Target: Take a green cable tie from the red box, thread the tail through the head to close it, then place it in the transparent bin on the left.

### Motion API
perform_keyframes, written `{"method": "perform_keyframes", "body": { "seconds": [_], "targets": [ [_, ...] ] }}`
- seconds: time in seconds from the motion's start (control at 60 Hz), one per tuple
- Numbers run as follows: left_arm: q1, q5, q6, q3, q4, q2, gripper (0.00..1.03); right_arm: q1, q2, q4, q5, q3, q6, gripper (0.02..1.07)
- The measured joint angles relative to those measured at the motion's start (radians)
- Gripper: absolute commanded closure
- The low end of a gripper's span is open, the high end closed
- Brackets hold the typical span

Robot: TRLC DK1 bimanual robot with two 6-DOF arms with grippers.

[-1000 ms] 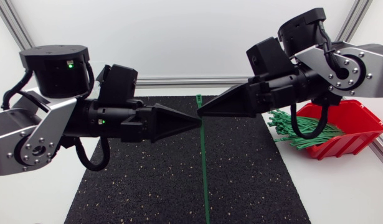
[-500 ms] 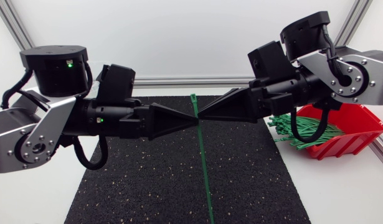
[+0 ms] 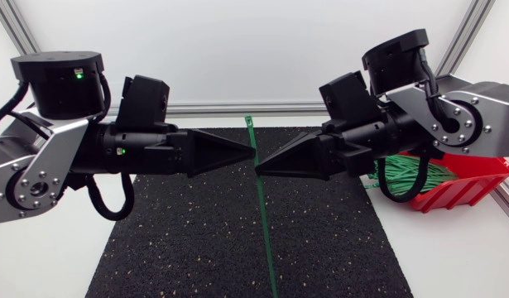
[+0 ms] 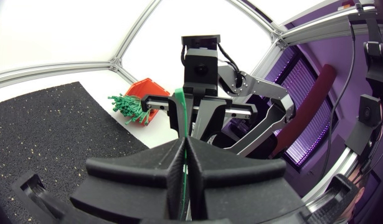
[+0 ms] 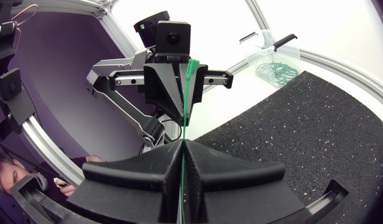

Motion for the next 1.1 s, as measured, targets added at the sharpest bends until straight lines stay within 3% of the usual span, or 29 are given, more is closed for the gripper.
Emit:
{"method": "perform_keyframes", "body": {
  "seconds": [0.083,0.1,0.283,0.65,0.717,0.817,0.883,1.1],
  "targets": [
    [0.0,0.002,0.0,0.005,-0.005,0.0,0.99,0.0,0.0,0.0,0.0,0.0,0.0,1.01],
    [0.0,0.002,0.0,0.006,-0.006,0.0,0.91,0.0,0.0,0.001,0.0,0.0,0.0,1.01],
    [0.002,0.002,-0.019,0.018,0.0,0.001,0.78,0.0,0.0,0.015,0.005,0.0,0.007,1.01],
    [0.023,0.001,-0.026,0.06,0.016,0.016,0.79,0.0,0.0,0.018,0.008,0.0,0.007,1.01],
    [0.023,0.001,-0.026,0.06,0.016,0.019,0.85,0.0,0.0,0.018,0.008,0.0,0.007,1.01],
    [0.023,0.001,-0.026,0.06,0.016,0.023,0.86,0.0,0.0,0.018,0.008,0.0,0.007,1.01],
    [0.023,0.001,-0.026,0.06,0.016,0.023,0.93,0.0,0.0,0.018,0.008,0.0,0.007,1.01],
    [0.023,-0.002,-0.026,0.06,0.017,0.027,0.99,0.0,0.0,0.018,0.008,0.0,0.007,1.01]
  ]
}}
